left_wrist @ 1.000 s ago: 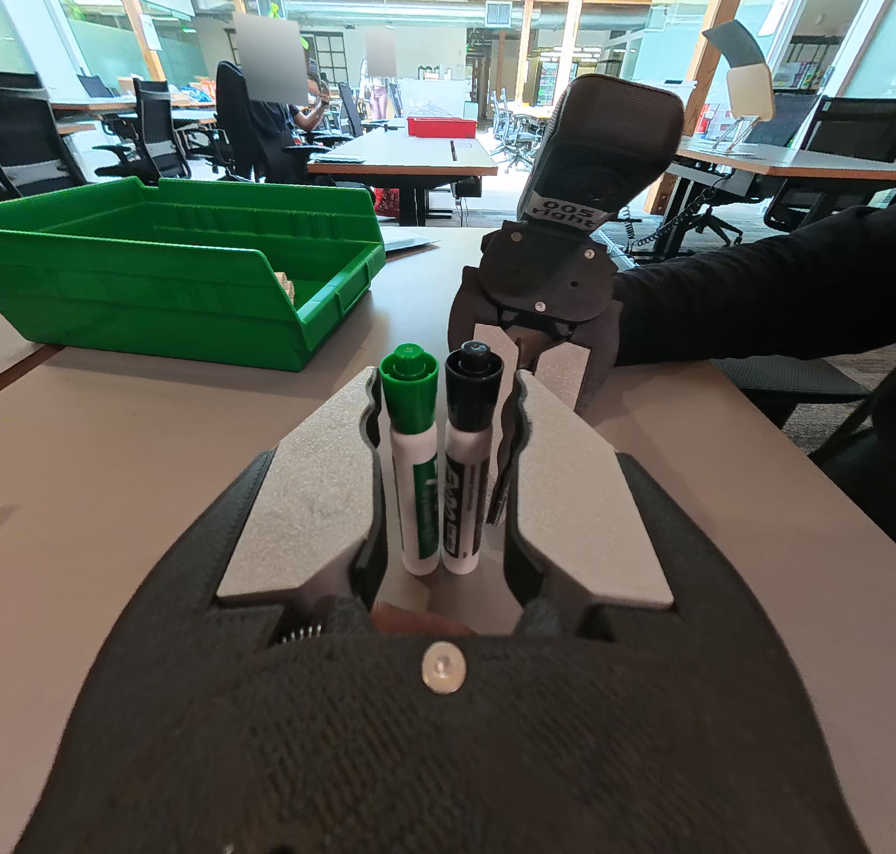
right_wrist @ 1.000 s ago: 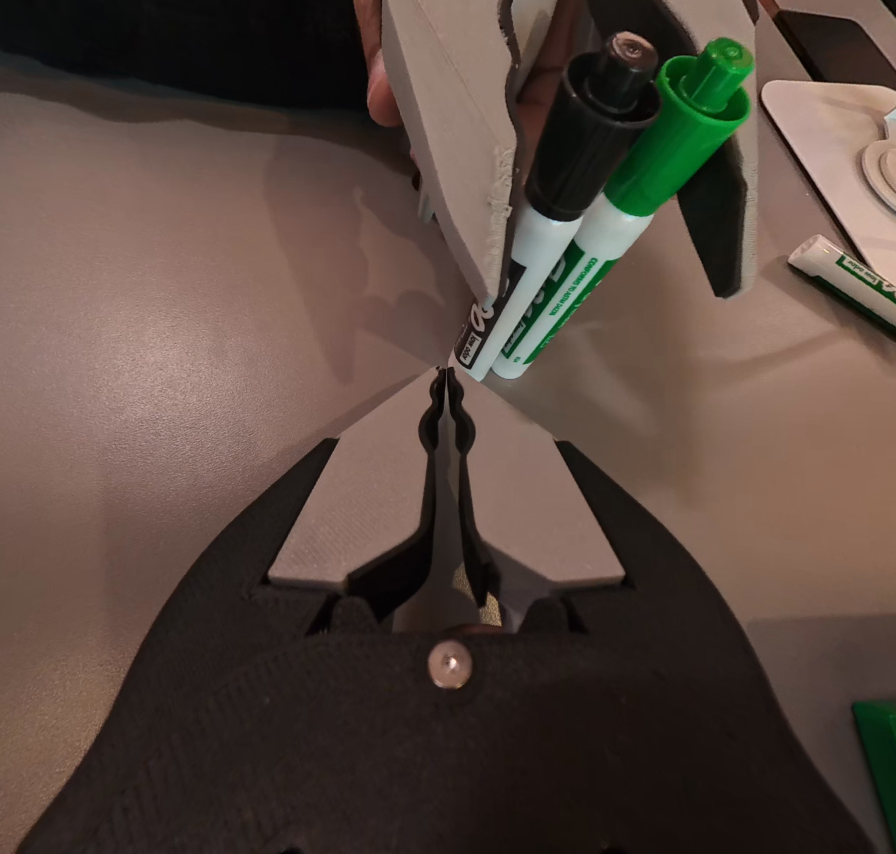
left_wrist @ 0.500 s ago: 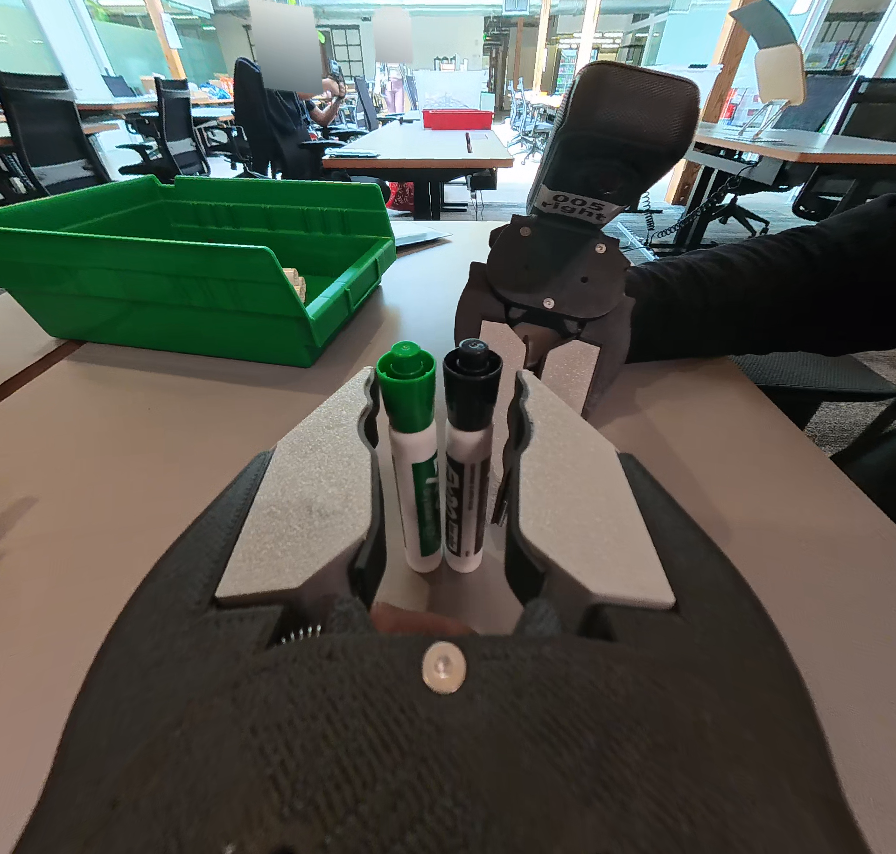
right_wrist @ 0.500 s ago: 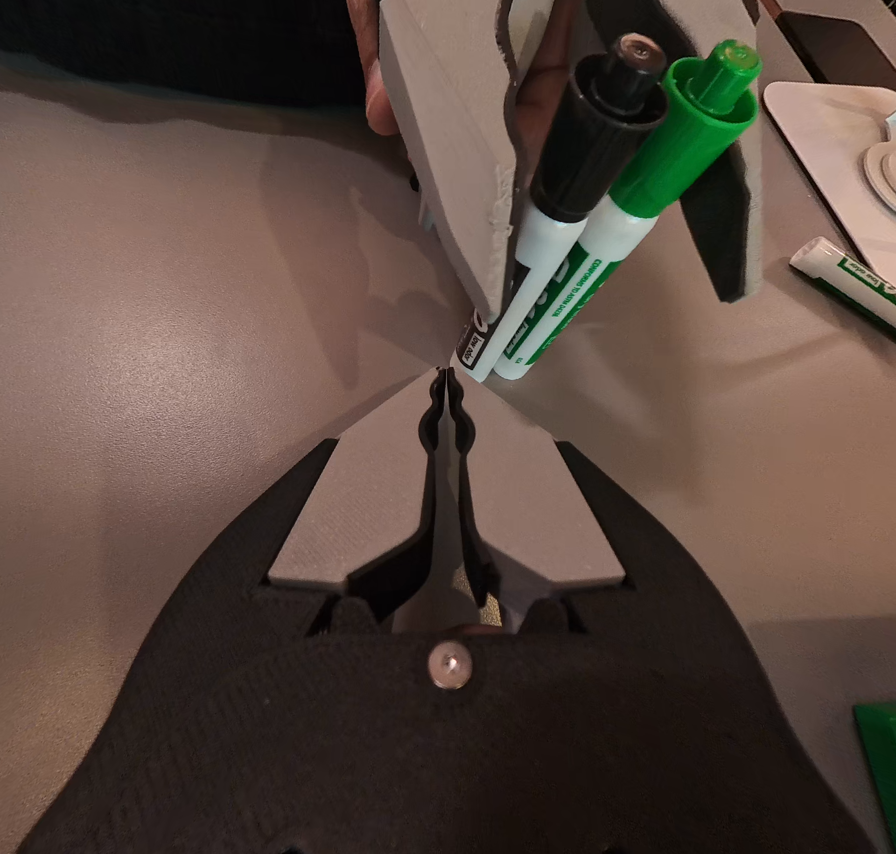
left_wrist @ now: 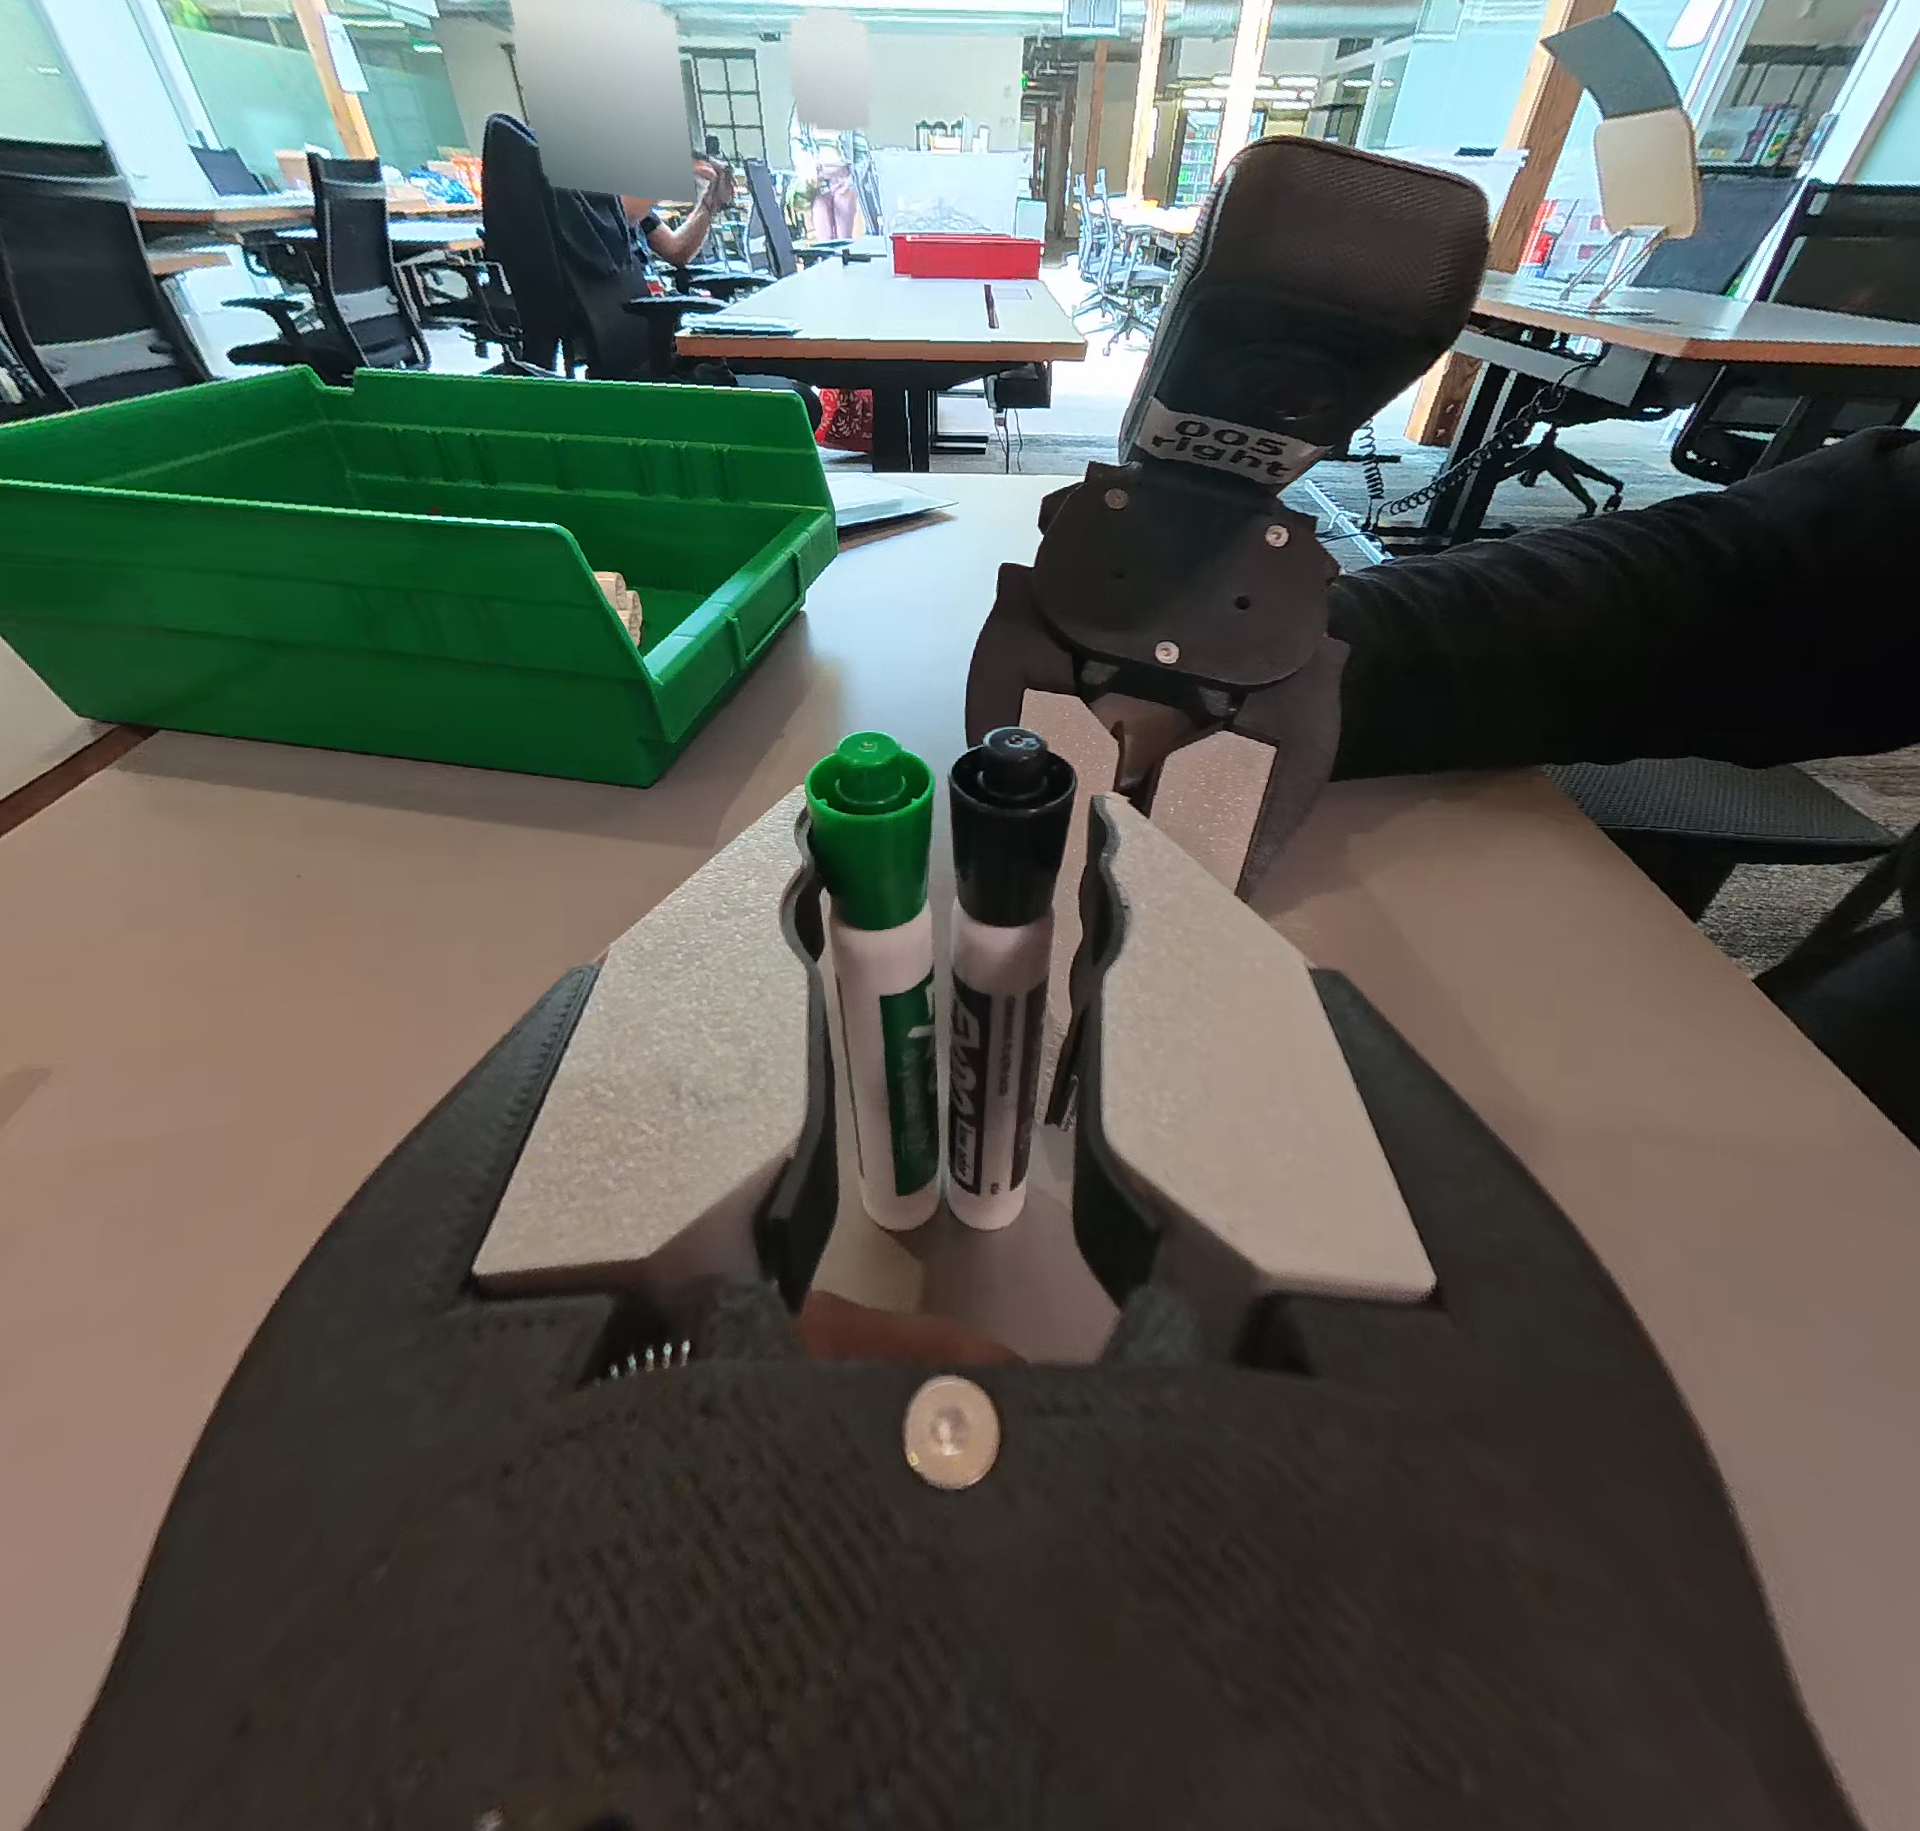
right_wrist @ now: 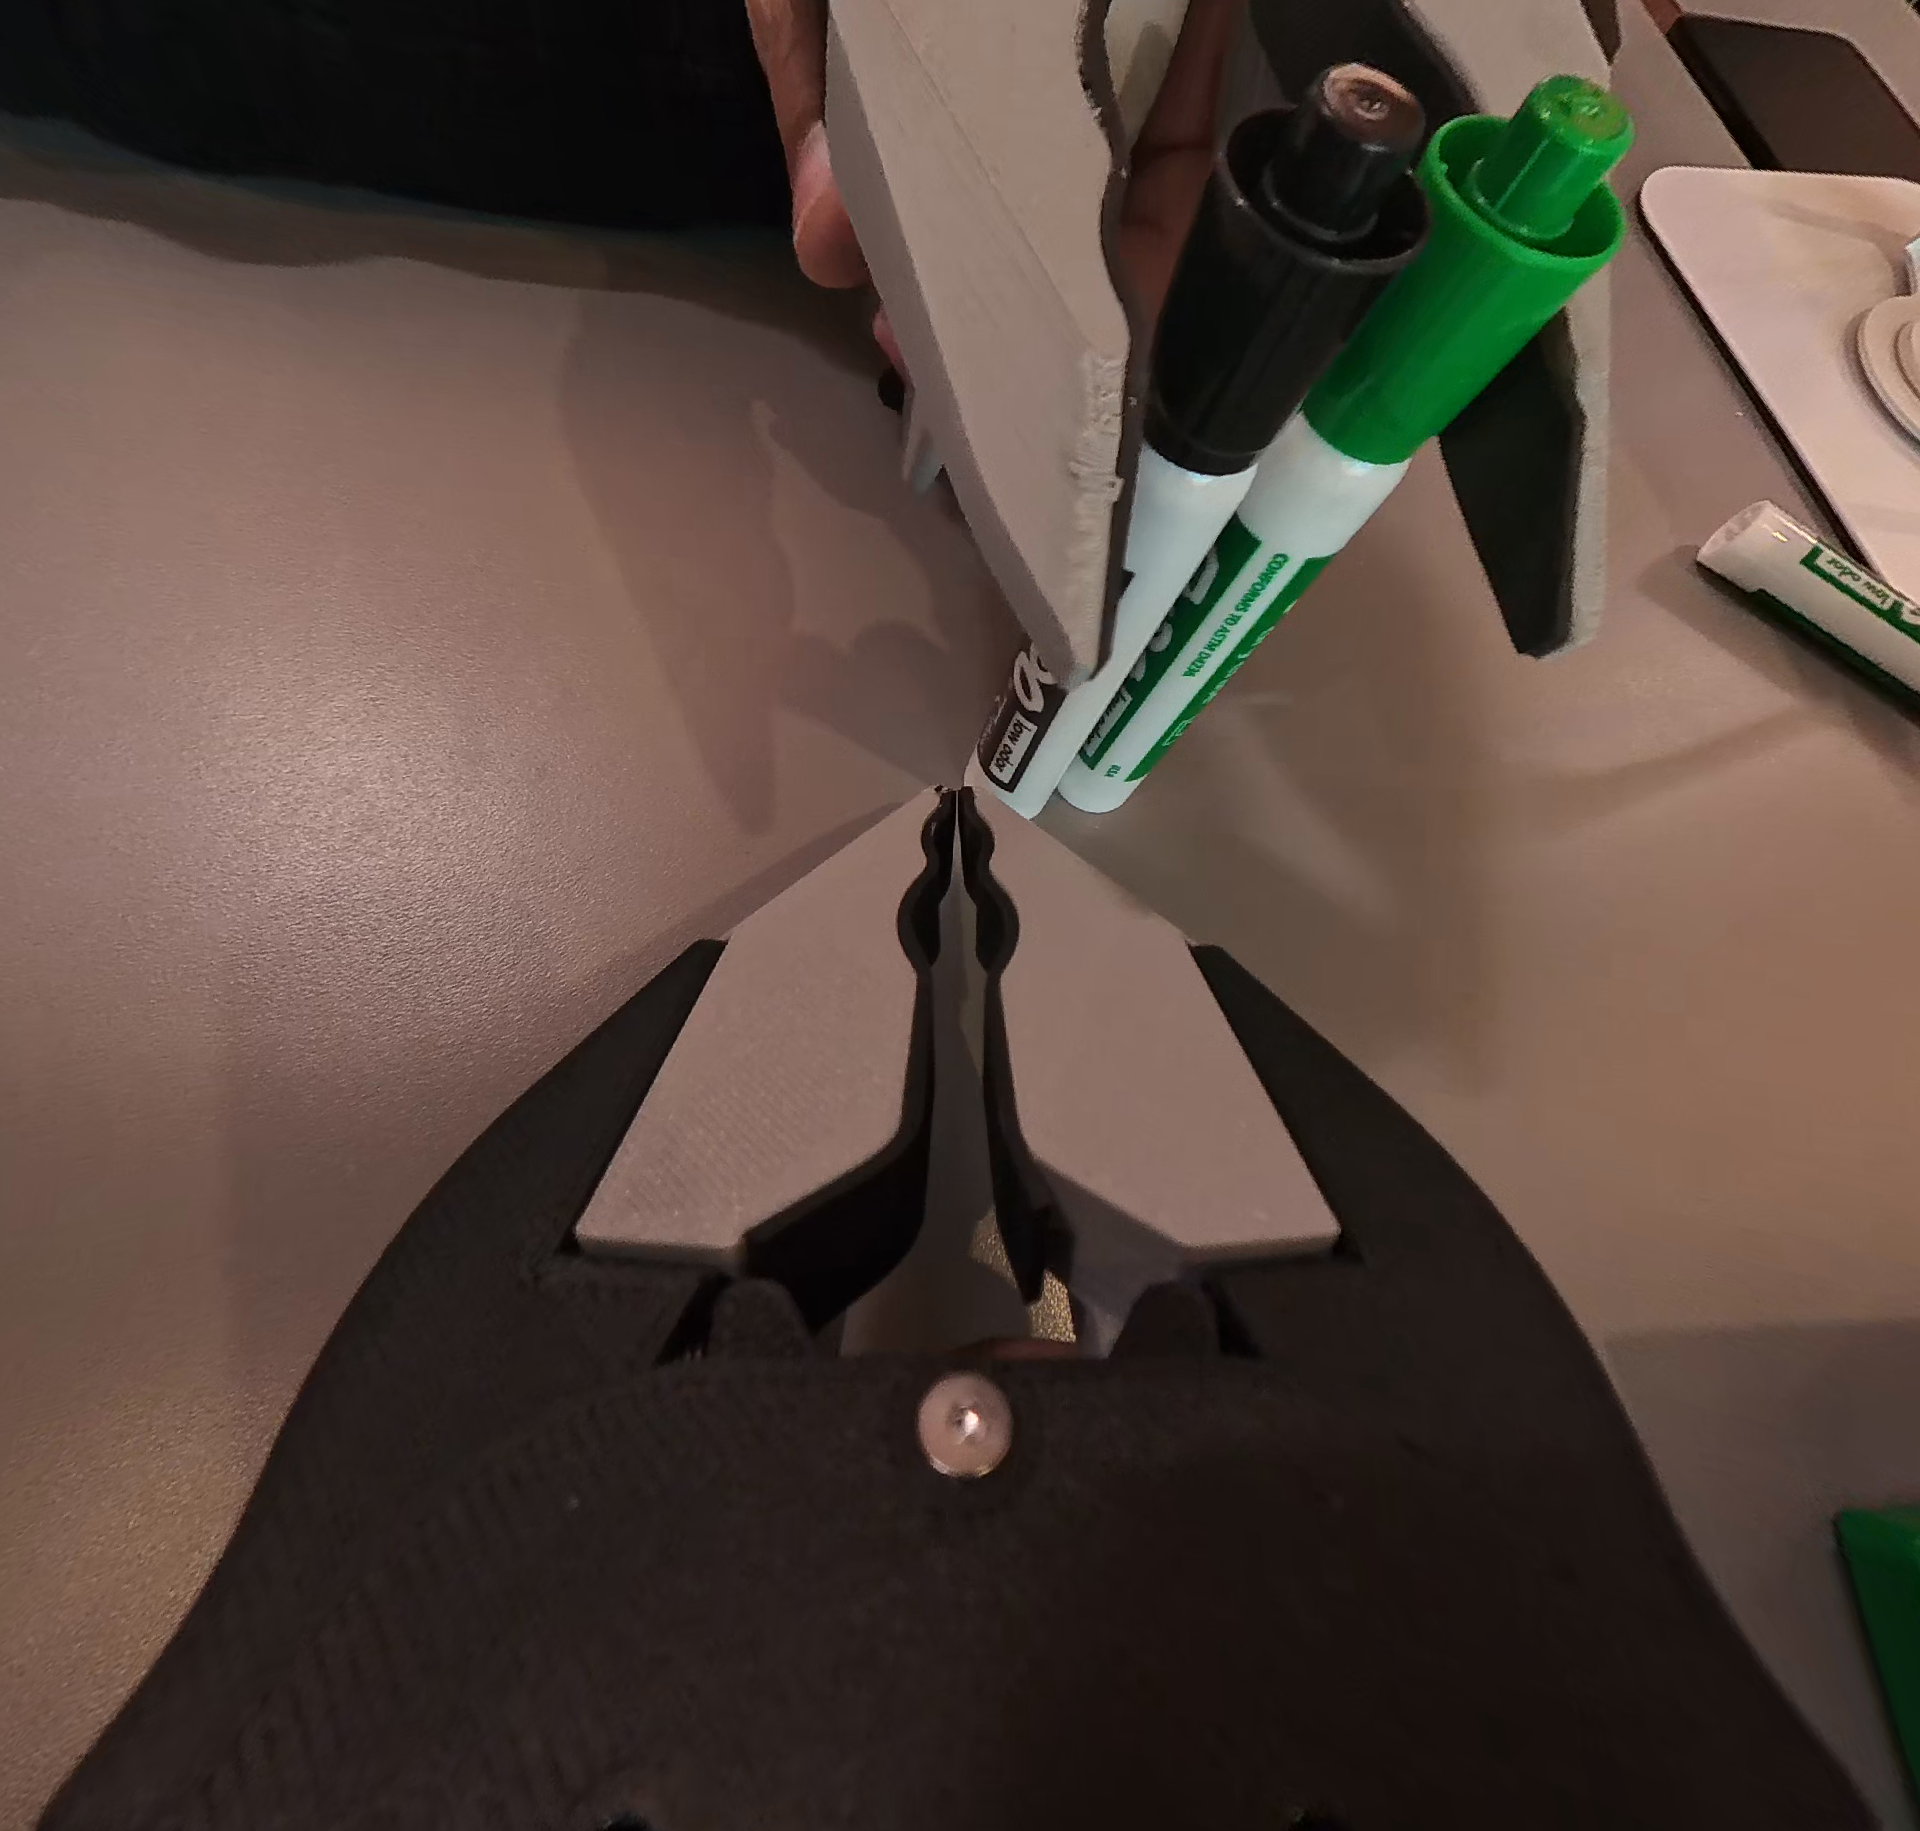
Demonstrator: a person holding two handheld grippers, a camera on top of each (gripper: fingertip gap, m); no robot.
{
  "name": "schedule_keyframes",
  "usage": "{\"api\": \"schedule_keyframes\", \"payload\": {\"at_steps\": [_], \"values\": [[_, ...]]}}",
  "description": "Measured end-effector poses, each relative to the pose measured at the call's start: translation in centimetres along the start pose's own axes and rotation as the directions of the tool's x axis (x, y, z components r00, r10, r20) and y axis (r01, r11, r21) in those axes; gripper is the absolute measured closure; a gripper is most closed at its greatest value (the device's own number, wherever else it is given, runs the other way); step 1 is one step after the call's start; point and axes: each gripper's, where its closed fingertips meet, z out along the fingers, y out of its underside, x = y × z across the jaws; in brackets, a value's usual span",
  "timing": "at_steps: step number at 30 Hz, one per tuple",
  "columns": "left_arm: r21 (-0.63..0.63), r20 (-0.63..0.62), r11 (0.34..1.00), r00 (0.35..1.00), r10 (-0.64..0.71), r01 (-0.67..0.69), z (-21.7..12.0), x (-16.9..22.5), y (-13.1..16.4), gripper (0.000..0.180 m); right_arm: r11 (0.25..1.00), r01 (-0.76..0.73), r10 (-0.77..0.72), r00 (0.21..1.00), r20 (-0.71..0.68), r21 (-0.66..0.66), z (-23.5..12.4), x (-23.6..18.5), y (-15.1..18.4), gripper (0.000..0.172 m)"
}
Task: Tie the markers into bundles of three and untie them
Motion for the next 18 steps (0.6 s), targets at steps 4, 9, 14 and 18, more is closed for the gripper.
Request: {"api": "schedule_keyframes", "payload": {"at_steps": [4, 9, 14, 18], "values": [[0.012, 0.004, 1.0, 1.0, 0.0, 0.0, -0.13, -0.04, -0.14, 0.141, 1.0, 0.0, 0.0, 1.0, 0.0, 0.001, 0.0, -0.01, -0.01, 0.172], [0.015, 0.003, 1.0, 1.0, 0.002, -0.002, -0.16, 0.0, -0.18, 0.142, 1.0, 0.003, -0.003, 1.0, 0.0, 0.001, 0.0, -0.03, -0.02, 0.172], [0.014, 0.003, 1.0, 1.0, 0.002, -0.002, -0.15, 0.0, -0.18, 0.143, 1.0, 0.003, -0.003, 1.0, -0.001, 0.002, -0.02, -0.02, -0.03, 0.172], [0.014, 0.001, 1.0, 1.0, 0.001, -0.001, -0.15, 0.02, -0.18, 0.143, 1.0, 0.002, -0.002, 1.0, -0.002, 0.003, -0.03, -0.01, -0.04, 0.172]]}}
